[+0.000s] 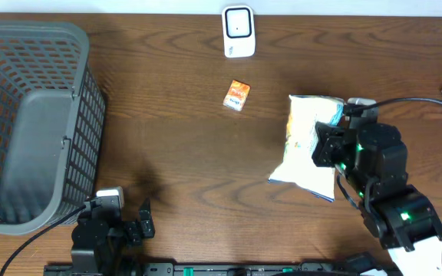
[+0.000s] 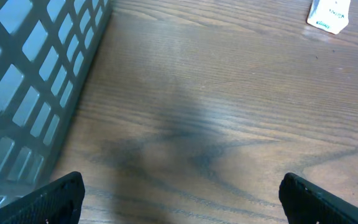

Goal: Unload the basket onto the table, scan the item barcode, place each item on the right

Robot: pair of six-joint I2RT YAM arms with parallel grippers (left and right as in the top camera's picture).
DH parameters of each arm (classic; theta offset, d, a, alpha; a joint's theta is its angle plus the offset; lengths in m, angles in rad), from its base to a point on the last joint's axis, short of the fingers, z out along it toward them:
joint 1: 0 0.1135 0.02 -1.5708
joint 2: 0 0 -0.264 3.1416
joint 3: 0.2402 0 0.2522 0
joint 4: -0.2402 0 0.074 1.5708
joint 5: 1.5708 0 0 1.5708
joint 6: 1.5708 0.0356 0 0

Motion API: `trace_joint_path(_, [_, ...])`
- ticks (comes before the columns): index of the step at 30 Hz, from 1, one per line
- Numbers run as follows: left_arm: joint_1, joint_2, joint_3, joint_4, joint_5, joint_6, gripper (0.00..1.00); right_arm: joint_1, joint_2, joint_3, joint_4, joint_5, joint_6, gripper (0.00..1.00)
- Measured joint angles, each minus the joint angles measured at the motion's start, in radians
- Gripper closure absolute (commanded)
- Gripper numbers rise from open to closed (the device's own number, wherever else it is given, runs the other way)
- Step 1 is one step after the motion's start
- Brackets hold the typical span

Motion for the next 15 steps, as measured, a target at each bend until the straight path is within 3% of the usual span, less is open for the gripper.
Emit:
trace_joint_path(8, [0.000, 0.000, 0.000, 0.000, 0.000, 0.000, 0.00, 0.086, 0.238, 0.050, 0.236, 0.256, -0.087, 0.99])
trace_joint_path(15, [0.000, 0.000, 0.000, 0.000, 0.000, 0.000, 0.00, 0.122, 0.691, 0.456, 0.235, 0.473, -0.305, 0.99])
